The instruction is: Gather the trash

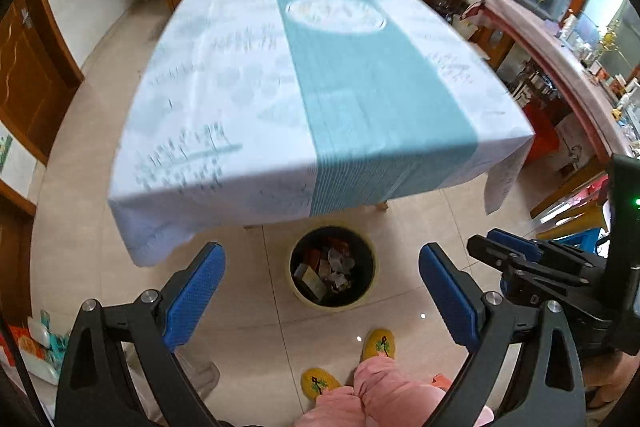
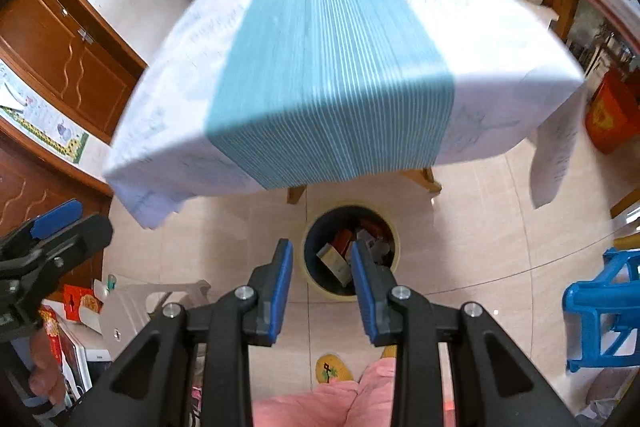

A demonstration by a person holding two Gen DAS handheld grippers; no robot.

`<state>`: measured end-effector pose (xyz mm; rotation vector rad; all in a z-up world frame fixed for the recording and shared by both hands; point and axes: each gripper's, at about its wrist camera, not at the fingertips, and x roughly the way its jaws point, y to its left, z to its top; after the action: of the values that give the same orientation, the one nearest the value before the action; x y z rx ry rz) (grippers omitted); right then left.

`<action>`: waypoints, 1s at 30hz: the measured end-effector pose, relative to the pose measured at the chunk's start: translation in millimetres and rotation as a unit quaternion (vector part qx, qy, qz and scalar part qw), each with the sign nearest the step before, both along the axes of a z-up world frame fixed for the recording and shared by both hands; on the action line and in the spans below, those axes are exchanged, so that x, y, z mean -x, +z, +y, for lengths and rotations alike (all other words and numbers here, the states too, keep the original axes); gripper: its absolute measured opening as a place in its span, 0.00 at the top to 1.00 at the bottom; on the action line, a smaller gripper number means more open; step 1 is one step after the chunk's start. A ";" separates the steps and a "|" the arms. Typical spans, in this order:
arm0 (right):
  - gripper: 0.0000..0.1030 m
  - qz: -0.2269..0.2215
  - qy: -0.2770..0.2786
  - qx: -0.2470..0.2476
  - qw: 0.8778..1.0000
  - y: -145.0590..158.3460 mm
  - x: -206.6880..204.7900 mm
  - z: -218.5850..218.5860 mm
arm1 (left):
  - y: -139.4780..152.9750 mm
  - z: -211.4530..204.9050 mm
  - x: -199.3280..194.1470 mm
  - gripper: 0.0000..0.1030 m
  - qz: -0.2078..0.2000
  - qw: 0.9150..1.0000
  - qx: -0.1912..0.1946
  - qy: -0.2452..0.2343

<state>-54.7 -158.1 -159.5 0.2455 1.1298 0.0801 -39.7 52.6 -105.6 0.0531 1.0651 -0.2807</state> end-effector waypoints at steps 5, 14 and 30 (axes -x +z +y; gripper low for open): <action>0.71 -0.033 0.003 0.015 0.999 51.0 14.9 5.0 | 44.9 2.2 5.1 0.06 -0.029 1.000 0.006 0.001; 0.71 -0.081 -0.008 0.027 0.996 123.5 24.1 7.0 | 115.7 -4.8 5.9 0.06 -0.095 0.995 0.013 0.013; 0.70 -0.140 0.004 0.059 0.988 174.3 -7.3 -8.7 | 131.4 -26.5 -12.2 0.06 -0.123 0.990 -0.012 0.066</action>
<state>-47.4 -166.8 14.8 0.1185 0.8522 0.0526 -27.5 26.1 25.8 0.0370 0.8223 -0.1369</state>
